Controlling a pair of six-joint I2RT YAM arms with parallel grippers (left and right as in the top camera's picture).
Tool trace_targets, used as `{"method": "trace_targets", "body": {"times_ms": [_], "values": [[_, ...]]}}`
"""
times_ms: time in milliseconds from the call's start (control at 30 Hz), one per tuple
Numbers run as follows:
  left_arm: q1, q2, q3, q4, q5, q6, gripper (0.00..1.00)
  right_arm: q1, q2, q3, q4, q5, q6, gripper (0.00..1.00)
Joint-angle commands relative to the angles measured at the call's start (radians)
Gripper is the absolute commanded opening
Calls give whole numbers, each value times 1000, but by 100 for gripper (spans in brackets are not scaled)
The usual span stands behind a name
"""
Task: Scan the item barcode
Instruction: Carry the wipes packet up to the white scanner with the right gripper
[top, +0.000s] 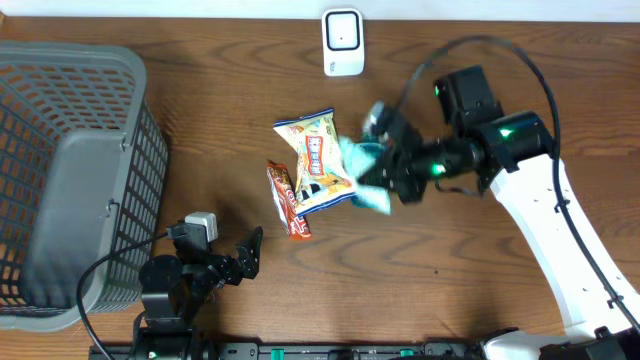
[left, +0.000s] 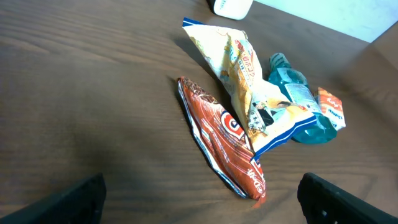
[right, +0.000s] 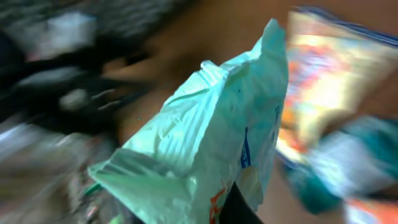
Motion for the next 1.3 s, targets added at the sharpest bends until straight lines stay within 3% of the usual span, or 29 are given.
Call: {"method": "trace_targets", "body": {"times_ms": [0, 233, 400, 700, 867, 1267], "values": [[-4, 2, -15, -25, 10, -9, 98, 29, 13, 6, 64, 320, 244, 1], [-4, 2, -15, -25, 10, -9, 98, 131, 89, 6, 206, 585, 229, 1], [-4, 2, -15, -25, 10, -9, 98, 200, 224, 6, 423, 814, 228, 1], [-4, 2, -15, -25, 10, -9, 98, 209, 386, 17, 733, 870, 134, 1], [-4, 2, -15, -25, 10, -9, 98, 199, 469, 119, 865, 908, 56, 1], [-4, 2, -15, -25, 10, -9, 98, 192, 829, 560, 876, 1057, -139, 1]]}}
